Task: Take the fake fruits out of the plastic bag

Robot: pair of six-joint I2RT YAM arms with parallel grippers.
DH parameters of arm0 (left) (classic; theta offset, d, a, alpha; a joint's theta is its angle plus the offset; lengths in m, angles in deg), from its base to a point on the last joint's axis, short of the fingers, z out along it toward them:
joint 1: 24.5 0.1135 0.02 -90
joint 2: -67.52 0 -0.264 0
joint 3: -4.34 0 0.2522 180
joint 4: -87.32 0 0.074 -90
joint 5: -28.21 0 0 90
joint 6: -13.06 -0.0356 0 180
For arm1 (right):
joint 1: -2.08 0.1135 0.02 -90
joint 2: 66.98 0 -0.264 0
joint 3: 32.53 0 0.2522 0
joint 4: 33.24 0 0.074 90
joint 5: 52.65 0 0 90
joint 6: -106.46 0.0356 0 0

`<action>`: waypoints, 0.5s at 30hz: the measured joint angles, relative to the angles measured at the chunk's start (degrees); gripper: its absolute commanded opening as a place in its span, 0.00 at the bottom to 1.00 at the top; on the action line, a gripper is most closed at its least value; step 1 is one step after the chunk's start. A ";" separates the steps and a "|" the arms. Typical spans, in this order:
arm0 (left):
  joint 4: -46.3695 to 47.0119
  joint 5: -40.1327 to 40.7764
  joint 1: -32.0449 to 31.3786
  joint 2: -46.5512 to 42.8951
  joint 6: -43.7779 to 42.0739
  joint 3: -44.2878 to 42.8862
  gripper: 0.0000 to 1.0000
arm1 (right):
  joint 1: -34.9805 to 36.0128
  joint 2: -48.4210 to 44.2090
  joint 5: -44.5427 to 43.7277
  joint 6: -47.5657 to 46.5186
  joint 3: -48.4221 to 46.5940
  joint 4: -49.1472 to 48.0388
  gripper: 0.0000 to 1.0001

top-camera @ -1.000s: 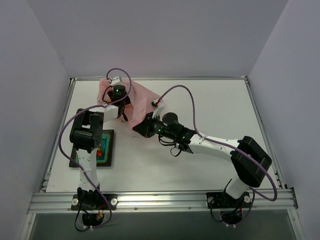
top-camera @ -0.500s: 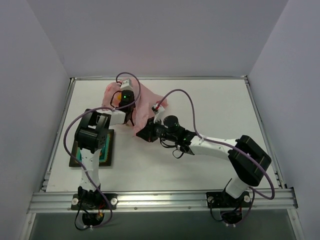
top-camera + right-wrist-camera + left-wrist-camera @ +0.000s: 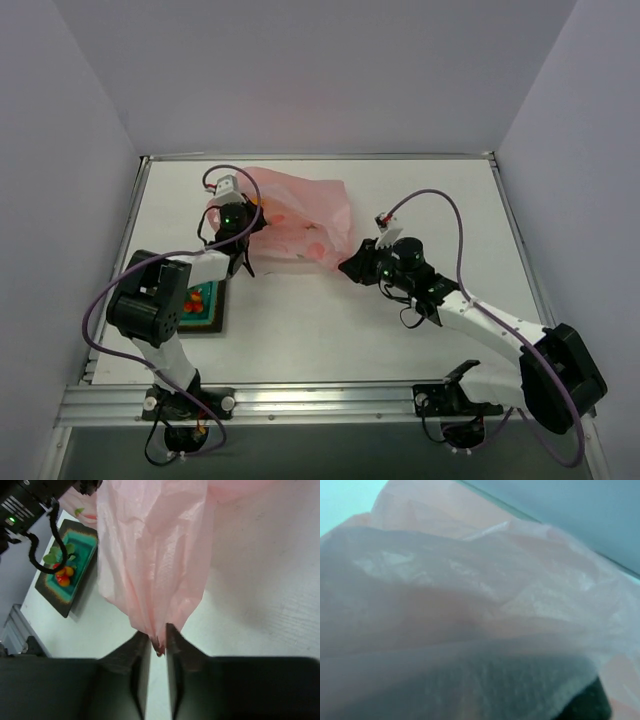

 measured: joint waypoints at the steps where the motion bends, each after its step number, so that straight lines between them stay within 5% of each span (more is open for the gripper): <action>1: 0.20 -0.07 -0.46 -0.17 0.28 0.98 0.02 | 0.09 -1.29 -0.20 -0.24 0.28 1.25 0.41; 5: -1.40 -0.22 -2.21 -0.11 0.87 2.32 0.02 | 0.22 -4.94 -3.32 -0.81 0.00 5.68 0.74; 15: -9.33 0.42 -8.00 -0.70 -0.07 -3.67 0.02 | 0.22 -5.22 -14.14 -7.32 -17.55 18.64 0.81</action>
